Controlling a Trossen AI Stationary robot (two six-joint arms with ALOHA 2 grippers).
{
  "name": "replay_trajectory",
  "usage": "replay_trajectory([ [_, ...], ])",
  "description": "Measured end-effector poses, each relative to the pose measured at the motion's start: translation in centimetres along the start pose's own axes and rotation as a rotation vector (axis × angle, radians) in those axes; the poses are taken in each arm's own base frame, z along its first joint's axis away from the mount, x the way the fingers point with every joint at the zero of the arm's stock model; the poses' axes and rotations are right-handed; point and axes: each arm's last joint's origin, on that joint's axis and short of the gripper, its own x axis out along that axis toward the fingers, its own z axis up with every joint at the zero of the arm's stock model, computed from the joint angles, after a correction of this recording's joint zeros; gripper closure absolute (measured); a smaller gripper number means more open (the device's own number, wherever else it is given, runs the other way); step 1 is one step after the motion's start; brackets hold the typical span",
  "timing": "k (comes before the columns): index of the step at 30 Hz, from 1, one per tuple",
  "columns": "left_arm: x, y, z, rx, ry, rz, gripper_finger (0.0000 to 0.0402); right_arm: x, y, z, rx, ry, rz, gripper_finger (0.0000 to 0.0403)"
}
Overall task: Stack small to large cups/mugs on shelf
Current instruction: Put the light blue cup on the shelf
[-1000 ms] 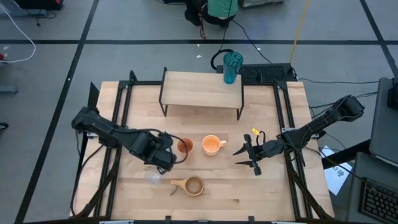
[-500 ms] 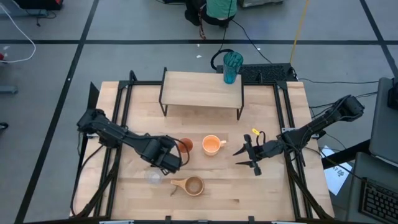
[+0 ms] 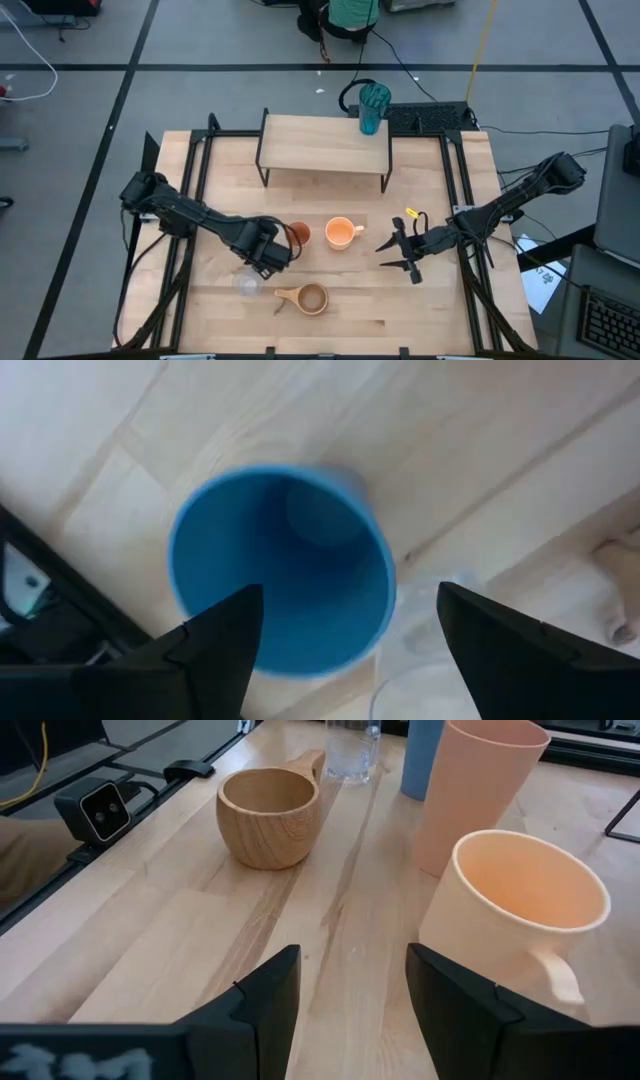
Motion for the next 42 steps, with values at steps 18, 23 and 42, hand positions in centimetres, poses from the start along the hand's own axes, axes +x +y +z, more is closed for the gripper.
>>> replay_trajectory([
  [18, 1.0, -0.1, 1.2, -0.009, -0.009, -0.059, 0.0201, 0.0, 0.0, 0.0, -0.005, 0.005, 0.000, 0.0229],
  [23, 1.7, 0.0, 0.9, -0.033, 0.004, -0.041, 0.0239, 0.0, 0.0, -0.1, -0.005, 0.005, 0.000, 0.0229],
  [42, 2.5, -0.2, 1.0, 0.076, -0.001, -0.072, 0.0391, 0.0, 0.0, -0.1, -0.009, 0.005, 0.000, 0.0229],
])
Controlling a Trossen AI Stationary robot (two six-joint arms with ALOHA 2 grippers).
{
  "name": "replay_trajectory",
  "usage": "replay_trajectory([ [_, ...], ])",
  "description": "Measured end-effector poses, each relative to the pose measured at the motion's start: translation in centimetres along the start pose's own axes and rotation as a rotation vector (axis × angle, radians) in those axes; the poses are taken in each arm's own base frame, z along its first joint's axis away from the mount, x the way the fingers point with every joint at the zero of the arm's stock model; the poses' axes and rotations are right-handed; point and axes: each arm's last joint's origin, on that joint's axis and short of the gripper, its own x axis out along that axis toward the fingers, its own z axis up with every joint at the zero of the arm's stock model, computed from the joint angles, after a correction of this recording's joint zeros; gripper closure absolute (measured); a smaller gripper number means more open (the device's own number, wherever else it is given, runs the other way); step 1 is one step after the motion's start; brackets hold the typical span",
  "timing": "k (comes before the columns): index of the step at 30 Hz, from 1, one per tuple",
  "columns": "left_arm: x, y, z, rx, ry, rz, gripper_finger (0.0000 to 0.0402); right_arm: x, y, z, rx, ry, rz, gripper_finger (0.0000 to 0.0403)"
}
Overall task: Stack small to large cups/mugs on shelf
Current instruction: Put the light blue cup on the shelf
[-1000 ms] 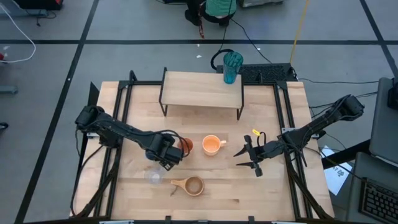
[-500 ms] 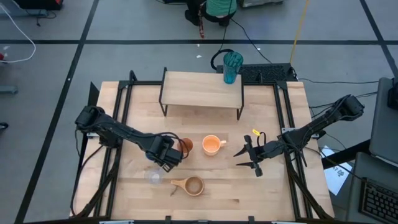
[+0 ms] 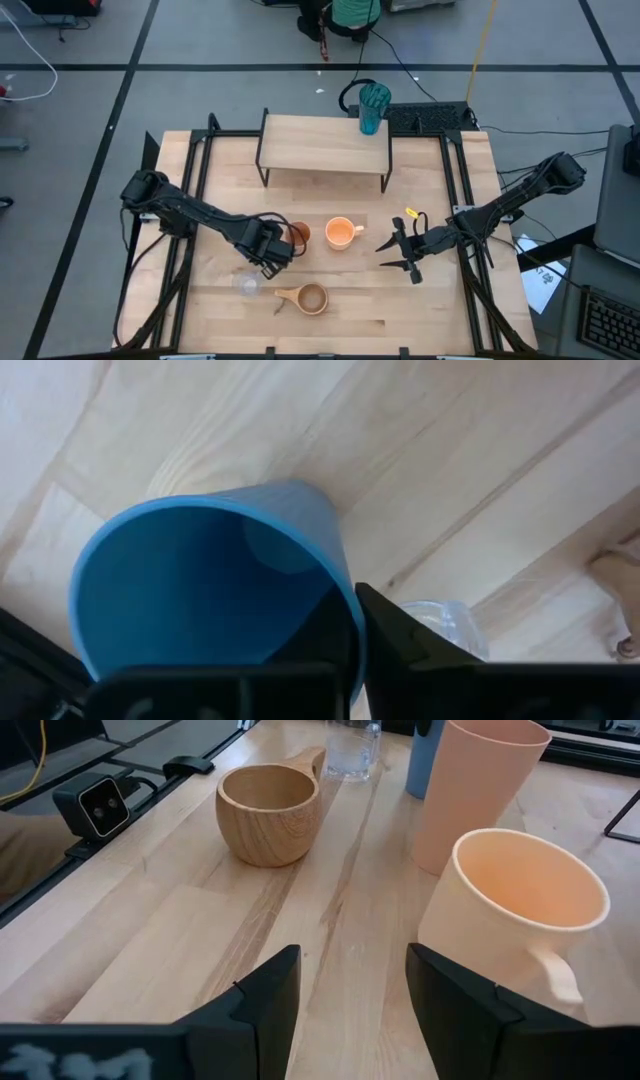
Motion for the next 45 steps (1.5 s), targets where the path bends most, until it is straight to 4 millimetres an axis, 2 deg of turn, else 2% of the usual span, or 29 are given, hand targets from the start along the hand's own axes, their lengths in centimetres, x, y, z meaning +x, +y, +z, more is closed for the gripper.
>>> replay_trajectory([
  [7, -0.2, 0.0, 0.0, 0.016, 0.002, 0.002, 0.0396, 0.0, 0.0, 0.0, 0.000, 0.000, 0.000, 0.0229],
  [10, -1.3, -0.1, 0.1, 0.038, 0.005, 0.001, 0.0397, 0.0, 0.0, 0.0, 0.000, 0.000, 0.000, 0.0229],
  [13, -3.3, -0.2, 0.1, 0.068, 0.001, -0.005, 0.0397, 0.0, 0.0, 0.0, 0.000, 0.000, 0.000, 0.0229],
  [19, -8.7, -0.1, 0.1, 0.145, -0.022, -0.041, 0.0398, 0.0, 0.0, 0.0, 0.000, 0.000, 0.000, 0.0229],
  [23, -12.4, 0.2, -0.1, 0.273, -0.075, -0.101, 0.0398, 0.0, 0.0, 0.0, 0.000, 0.000, 0.000, 0.0229],
  [27, -15.1, 0.3, -0.1, 0.453, -0.163, -0.177, 0.0398, 0.0, 0.0, 0.0, 0.001, -0.002, -0.001, 0.0229],
  [31, -17.2, 0.8, 0.1, 0.543, -0.236, -0.228, 0.0398, 0.0, 0.0, 0.1, 0.001, -0.006, 0.000, 0.0229],
  [36, -18.5, 1.4, 0.7, 0.576, -0.313, -0.225, 0.0398, 0.0, 0.0, 0.1, 0.002, -0.007, 0.000, 0.0229],
  [45, -18.8, 2.0, 1.6, 0.677, -0.358, -0.182, 0.0398, 0.0, 0.0, 0.1, 0.002, -0.008, -0.002, 0.0229],
])
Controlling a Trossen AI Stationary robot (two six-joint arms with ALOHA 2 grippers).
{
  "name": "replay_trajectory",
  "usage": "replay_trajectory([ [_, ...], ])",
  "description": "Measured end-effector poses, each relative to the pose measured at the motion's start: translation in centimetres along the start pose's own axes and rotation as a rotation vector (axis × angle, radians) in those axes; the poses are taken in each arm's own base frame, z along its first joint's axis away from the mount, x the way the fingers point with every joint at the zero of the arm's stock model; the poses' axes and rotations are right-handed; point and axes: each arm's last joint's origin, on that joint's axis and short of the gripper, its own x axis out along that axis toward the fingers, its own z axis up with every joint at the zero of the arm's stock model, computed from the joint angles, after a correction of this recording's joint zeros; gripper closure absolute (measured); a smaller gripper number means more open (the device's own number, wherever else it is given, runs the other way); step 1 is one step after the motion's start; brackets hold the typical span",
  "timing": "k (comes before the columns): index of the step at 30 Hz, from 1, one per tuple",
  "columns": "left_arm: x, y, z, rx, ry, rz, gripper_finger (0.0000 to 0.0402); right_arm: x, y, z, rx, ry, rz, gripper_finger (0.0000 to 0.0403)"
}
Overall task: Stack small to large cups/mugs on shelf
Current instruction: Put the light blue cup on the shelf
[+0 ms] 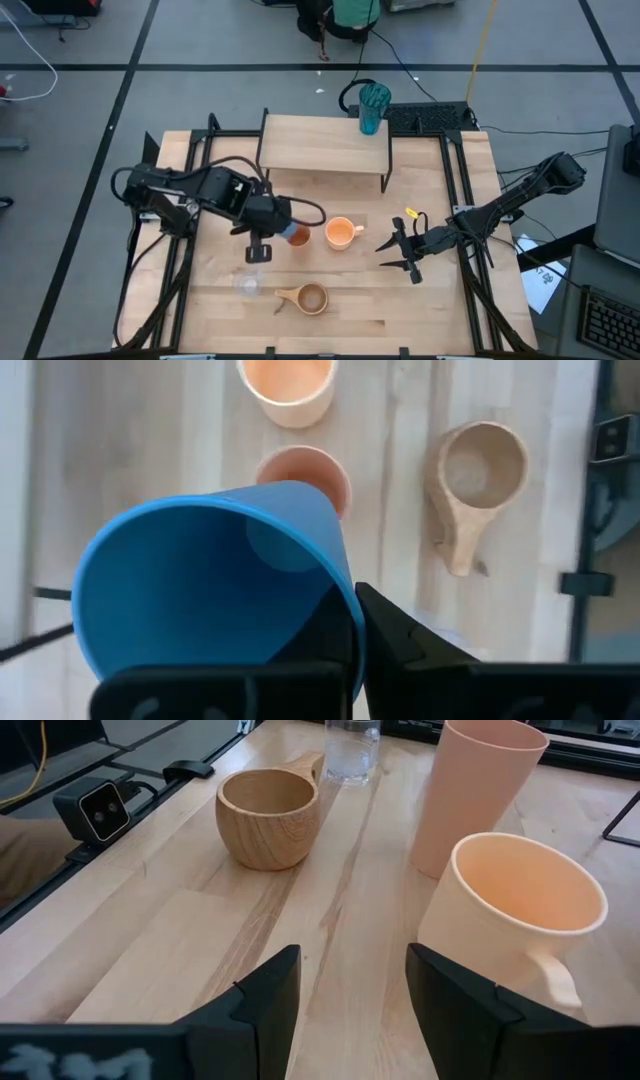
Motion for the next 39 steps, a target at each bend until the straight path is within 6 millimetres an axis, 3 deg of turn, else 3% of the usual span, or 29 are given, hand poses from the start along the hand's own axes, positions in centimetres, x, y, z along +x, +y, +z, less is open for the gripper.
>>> replay_trajectory([
  [14, 0.0, 0.4, 0.1, 0.076, -0.013, 0.046, 0.0398, 0.0, 0.0, 0.0, 0.000, 0.000, -0.002, 0.0229],
  [19, -0.3, -0.7, 0.1, 0.251, -0.073, 0.097, 0.0399, 0.0, 0.0, 0.0, 0.000, 0.000, -0.002, 0.0229],
  [31, -2.2, -4.4, 1.6, 0.673, -0.432, 0.246, 0.0400, 0.0, 0.0, 0.0, 0.001, 0.001, -0.002, 0.0229],
  [39, -2.5, -4.3, 2.3, 0.735, -0.488, 0.259, 0.0401, 0.0, 0.0, 0.0, 0.007, 0.001, -0.002, 0.0229],
])
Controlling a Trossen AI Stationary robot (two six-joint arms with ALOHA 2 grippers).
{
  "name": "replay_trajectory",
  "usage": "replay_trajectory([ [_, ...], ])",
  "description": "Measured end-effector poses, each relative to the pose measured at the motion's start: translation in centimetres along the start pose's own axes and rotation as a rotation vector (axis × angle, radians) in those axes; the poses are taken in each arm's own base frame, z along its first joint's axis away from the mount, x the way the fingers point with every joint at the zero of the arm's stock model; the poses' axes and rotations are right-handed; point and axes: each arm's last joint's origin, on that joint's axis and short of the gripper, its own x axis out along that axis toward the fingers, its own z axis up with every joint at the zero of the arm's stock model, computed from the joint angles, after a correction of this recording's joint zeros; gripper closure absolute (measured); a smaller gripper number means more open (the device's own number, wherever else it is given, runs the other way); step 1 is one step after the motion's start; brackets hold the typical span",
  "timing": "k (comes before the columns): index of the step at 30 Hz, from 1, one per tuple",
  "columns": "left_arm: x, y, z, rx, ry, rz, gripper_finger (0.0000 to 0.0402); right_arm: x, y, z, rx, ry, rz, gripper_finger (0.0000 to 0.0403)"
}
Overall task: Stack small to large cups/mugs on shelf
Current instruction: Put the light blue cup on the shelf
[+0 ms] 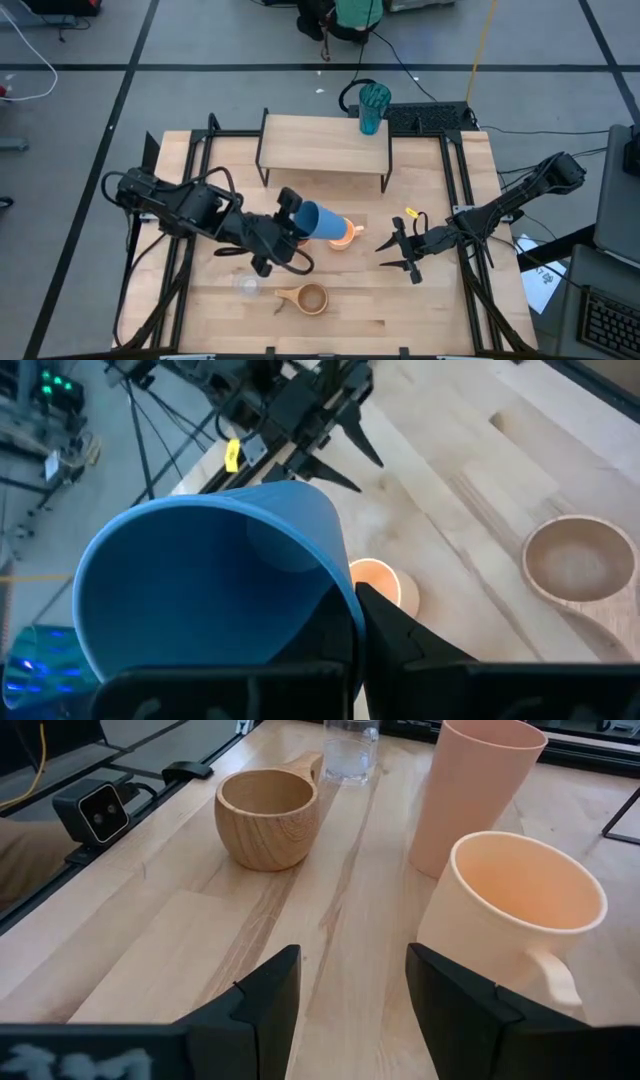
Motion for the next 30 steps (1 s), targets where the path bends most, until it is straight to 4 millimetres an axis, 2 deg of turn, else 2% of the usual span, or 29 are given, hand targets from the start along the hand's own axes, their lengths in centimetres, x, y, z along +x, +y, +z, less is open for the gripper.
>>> replay_trajectory([
  [8, 0.5, 1.6, -0.3, -0.239, -0.027, 0.042, 0.0400, 0.0, 0.0, 0.0, 0.000, 0.000, 0.000, 0.0229],
  [20, 1.4, 5.9, -1.3, -0.841, -0.109, 0.255, 0.0400, 0.0, 0.0, 0.0, -0.003, 0.000, 0.000, 0.0229],
  [25, 1.7, 7.5, -2.4, -0.910, -0.109, 0.241, 0.0400, 0.0, 0.0, 0.0, -0.007, 0.000, 0.000, 0.0229],
  [30, 0.6, 11.4, -4.2, -0.950, -0.154, 0.241, 0.0400, 0.0, 0.0, 0.0, -0.014, 0.000, -0.002, 0.0229],
])
